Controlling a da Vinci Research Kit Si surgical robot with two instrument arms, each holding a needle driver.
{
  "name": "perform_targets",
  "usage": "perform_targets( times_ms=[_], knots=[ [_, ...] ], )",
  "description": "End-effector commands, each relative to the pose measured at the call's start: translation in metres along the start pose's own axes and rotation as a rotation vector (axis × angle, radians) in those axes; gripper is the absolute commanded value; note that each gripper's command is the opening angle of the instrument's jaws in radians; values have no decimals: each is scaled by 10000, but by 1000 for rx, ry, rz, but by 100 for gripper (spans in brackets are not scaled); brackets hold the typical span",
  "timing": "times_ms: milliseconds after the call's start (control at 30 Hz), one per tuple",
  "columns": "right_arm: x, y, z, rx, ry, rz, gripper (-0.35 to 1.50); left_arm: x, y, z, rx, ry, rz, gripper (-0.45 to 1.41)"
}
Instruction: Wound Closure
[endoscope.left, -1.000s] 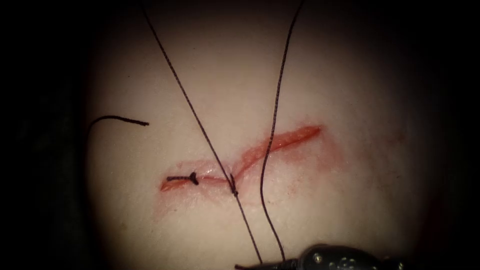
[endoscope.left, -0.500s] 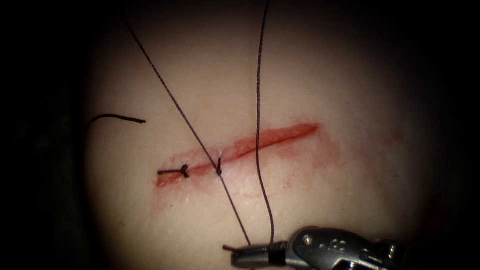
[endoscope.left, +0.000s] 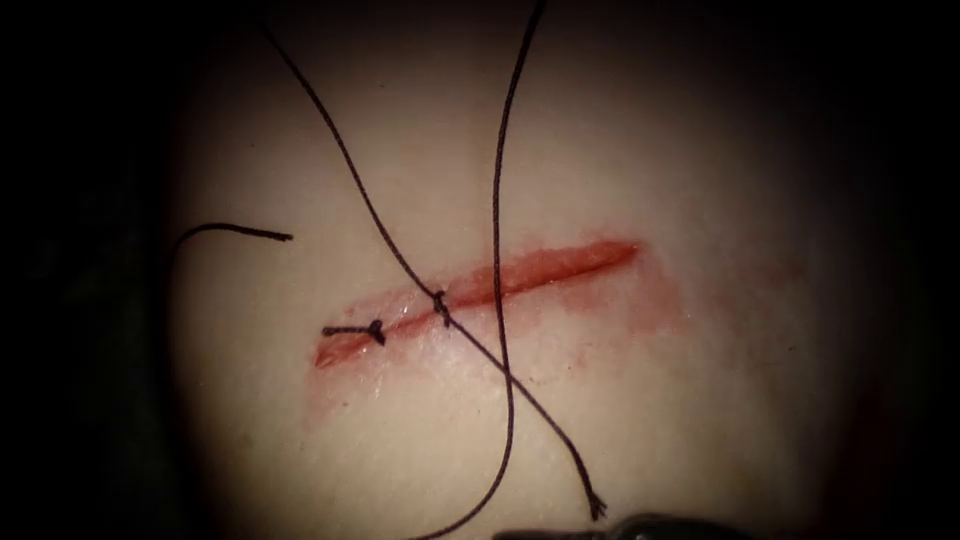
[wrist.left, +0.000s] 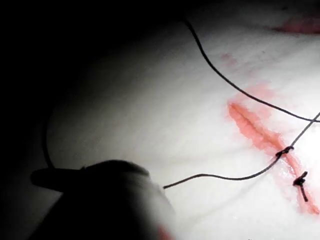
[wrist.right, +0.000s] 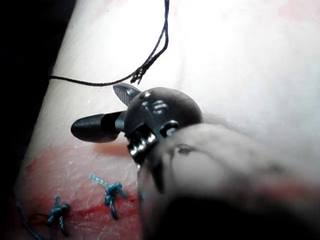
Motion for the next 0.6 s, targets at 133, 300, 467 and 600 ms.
perform_targets(
  times_ms=[133, 300, 467, 600],
  knots=[
    [35, -1, -12, -24, 58, 22, 130, 26, 36, -16, -200, 112, -244, -45],
    [78, -1, -21, -52, 161, 85, -23, 32, 59, -61, -493, 194, -772, -45],
    [103, 7, -21, -168, 217, 124, -35, 42, 60, -78, -534, 237, -845, -45],
    [108, 0, -34, -173, 223, 140, 94, 40, 60, -76, -570, 256, -937, -45]
  ],
)
